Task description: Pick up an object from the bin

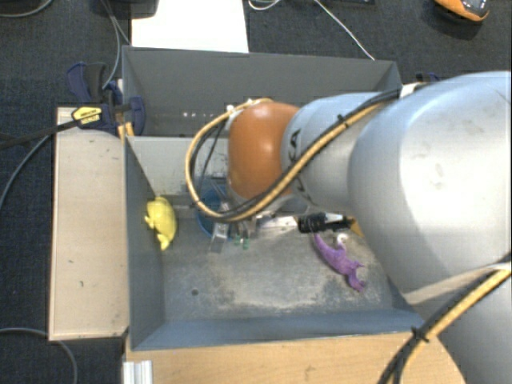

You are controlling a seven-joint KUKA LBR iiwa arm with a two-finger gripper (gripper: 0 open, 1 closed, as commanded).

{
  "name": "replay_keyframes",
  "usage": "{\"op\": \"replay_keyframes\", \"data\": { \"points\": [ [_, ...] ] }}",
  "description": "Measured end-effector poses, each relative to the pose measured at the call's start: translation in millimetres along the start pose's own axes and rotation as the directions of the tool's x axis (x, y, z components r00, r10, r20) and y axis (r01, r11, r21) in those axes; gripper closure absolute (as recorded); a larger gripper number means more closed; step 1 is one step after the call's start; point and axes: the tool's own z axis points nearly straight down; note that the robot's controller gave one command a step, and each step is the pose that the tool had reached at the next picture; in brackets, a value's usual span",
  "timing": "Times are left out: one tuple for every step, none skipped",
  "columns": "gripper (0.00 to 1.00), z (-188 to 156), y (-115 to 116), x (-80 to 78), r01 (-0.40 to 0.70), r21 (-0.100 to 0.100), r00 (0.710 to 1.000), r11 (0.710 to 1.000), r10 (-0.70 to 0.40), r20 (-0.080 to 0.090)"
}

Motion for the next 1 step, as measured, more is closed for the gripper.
{"op": "replay_keyframes", "data": {
  "points": [
    [1.00, 0.0, 0.0, 0.0, -0.001, 0.000, 1.000, 1.000, 0.001, 0.000]
  ]
}}
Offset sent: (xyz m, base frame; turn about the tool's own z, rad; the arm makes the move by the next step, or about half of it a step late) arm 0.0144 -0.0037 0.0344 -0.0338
